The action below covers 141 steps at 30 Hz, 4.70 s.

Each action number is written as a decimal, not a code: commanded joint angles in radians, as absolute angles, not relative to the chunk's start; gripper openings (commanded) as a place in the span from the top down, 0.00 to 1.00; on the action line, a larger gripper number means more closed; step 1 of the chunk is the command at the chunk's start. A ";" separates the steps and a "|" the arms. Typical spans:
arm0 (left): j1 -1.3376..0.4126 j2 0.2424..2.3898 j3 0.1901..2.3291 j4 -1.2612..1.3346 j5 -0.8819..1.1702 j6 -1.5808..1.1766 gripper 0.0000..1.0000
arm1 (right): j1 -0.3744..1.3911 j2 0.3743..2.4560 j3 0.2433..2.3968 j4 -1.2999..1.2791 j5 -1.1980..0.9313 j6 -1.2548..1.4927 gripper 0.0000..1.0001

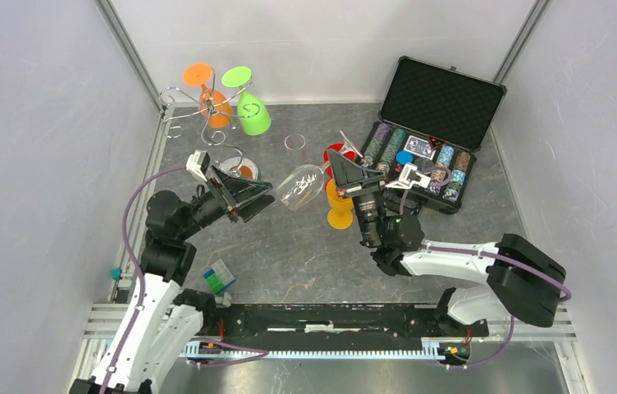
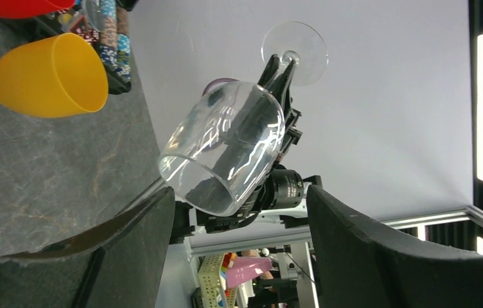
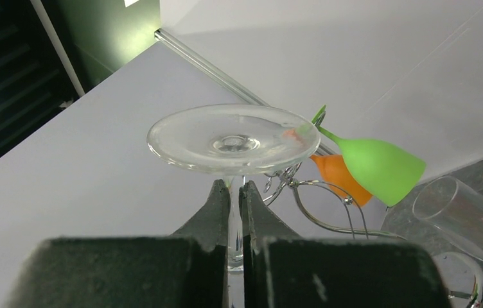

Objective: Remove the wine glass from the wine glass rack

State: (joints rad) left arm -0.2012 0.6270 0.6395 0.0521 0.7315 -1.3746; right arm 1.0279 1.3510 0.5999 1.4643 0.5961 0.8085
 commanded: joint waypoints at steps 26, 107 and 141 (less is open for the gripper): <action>-0.513 0.722 0.562 0.606 0.380 -1.507 0.90 | 1.030 1.334 0.610 1.686 0.671 0.869 1.00; -0.750 1.813 1.816 -1.143 -0.055 -0.321 0.98 | 1.031 0.400 0.231 0.400 0.602 0.787 0.16; -0.738 1.649 2.070 -1.213 -0.126 -0.315 0.03 | 1.031 0.301 0.255 0.277 0.578 0.763 0.09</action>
State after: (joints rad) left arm -0.7433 1.7592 1.9640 -1.2171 -0.1062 -0.3271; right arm 1.0321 0.3099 0.2291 0.3264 0.6003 0.7887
